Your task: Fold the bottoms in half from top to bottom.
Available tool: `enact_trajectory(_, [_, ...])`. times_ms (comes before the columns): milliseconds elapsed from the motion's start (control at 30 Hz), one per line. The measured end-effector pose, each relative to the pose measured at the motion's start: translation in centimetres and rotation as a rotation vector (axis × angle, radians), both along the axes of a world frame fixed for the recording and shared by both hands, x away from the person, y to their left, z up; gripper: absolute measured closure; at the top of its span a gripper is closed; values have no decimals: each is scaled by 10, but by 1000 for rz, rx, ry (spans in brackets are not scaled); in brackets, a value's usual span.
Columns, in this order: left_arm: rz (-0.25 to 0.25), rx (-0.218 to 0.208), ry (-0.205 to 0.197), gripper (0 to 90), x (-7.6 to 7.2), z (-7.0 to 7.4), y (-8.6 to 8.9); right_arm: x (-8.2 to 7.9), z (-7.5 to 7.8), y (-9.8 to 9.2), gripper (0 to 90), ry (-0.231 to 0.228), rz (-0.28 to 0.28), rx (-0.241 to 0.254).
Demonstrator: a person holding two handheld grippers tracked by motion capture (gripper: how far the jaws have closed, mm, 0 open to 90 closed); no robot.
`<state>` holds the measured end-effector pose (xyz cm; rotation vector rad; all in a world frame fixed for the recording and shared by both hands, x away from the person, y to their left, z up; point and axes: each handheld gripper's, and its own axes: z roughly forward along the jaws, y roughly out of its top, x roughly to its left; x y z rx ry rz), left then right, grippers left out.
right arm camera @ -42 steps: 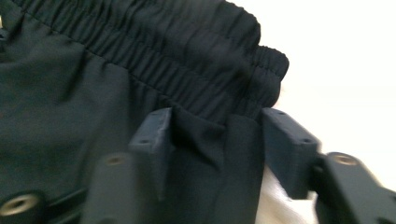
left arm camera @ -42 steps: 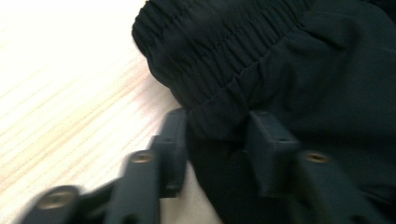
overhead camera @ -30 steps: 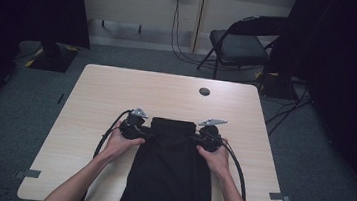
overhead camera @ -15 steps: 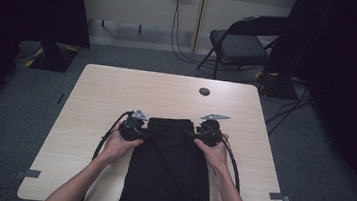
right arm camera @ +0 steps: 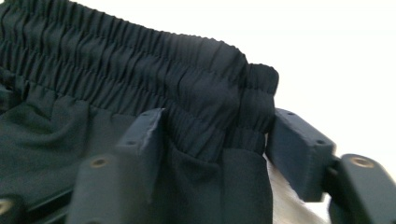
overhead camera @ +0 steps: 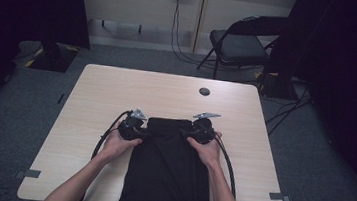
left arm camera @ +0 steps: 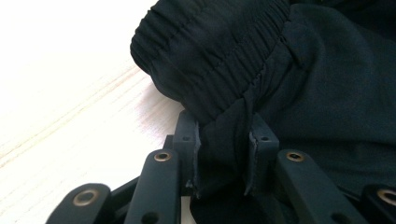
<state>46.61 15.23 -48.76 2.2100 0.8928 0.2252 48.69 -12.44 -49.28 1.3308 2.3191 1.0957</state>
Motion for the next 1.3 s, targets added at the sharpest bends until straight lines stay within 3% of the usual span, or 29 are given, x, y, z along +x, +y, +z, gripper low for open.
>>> enact_trajectory(33, [0,2,5,709,0,0,0,0,0,0,506,11,6,36])
enact_trajectory(67, [4,1,5,709,0,0,1,0,-1,1,652,17,20,60])
enact_trajectory(100, [3,3,10,706,1,1,2,-1,-1,2,691,22,26,75])
enact_trajectory(167, [8,-11,19,670,1,0,3,-2,0,4,709,20,25,72])
enact_trajectory(233, [13,-35,41,552,3,1,8,-2,1,6,726,25,34,62])
enact_trajectory(267, [33,-83,50,500,5,0,12,-3,2,6,729,29,35,62])
enact_trajectory(333, [44,-120,62,418,8,1,13,-5,3,7,729,27,51,54])
enact_trajectory(400, [32,-122,69,390,9,1,13,-8,3,7,729,27,57,49])
enact_trajectory(433, [23,-87,74,380,7,-2,9,-10,3,7,729,27,64,50])
enact_trajectory(500, [12,-90,64,355,6,-2,6,-11,4,7,729,24,71,49])
enact_trajectory(533, [4,-59,36,354,1,-2,-1,-15,4,6,729,19,79,42])
enact_trajectory(600, [0,-40,26,444,-1,-2,-4,-19,4,3,729,15,75,41])
enact_trajectory(633, [-10,-16,13,444,-3,-1,-5,-19,4,3,729,15,75,41])
enact_trajectory(667, [-17,-16,-2,563,-5,-1,-6,-21,4,-3,729,16,67,60])
enact_trajectory(733, [-27,-27,9,677,-5,-1,-7,-24,6,-5,731,14,67,66])
enact_trajectory(800, [-15,-62,8,721,-4,0,-5,-25,11,-4,733,-9,67,62])
enact_trajectory(967, [6,-116,-3,737,-1,10,2,-24,29,-7,735,-42,77,113])
enact_trajectory(1067, [30,-138,-52,739,2,38,10,-21,56,-1,735,-93,86,120])
enact_trajectory(1100, [30,-138,-52,739,2,38,10,-20,64,1,735,-109,86,131])
enact_trajectory(1133, [41,-160,-85,739,3,55,15,-20,72,2,735,-123,85,140])
enact_trajectory(1200, [45,-174,-99,739,4,62,17,-19,80,3,735,-139,85,151])
enact_trajectory(1267, [62,-230,-126,744,5,81,24,-19,103,5,735,-182,89,191])
enact_trajectory(1300, [62,-230,-126,746,5,81,24,-19,103,5,735,-182,89,191])
